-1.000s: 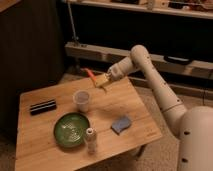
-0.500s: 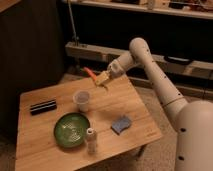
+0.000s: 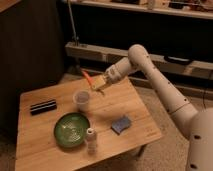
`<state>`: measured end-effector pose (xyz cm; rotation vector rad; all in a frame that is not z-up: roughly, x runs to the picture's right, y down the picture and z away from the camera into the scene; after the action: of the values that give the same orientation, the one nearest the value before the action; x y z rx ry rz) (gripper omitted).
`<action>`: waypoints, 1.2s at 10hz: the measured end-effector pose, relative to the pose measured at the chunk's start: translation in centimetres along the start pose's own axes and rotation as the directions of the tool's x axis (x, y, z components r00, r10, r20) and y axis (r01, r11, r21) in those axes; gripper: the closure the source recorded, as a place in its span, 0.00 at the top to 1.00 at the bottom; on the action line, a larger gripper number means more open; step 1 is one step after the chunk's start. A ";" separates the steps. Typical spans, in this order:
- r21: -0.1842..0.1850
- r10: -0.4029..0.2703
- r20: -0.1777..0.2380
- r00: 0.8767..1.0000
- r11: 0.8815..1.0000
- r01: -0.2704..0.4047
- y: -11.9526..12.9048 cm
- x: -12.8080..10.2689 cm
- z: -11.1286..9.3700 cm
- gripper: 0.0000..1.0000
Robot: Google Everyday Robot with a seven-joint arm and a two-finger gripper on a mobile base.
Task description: Place the pepper in the ceramic cup
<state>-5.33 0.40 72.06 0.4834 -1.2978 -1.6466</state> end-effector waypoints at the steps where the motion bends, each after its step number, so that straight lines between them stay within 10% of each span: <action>1: -0.027 -0.021 -0.005 1.000 0.999 0.021 0.0 -0.3 0.4 0.17; 7: -0.152 -0.132 -0.147 0.980 0.982 0.109 1.3 0.9 4.3 0.17; 12: -0.158 -0.249 -0.300 0.921 0.965 0.209 2.2 2.8 5.2 0.17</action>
<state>-9.68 0.77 76.57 0.8147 -0.9216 -1.7425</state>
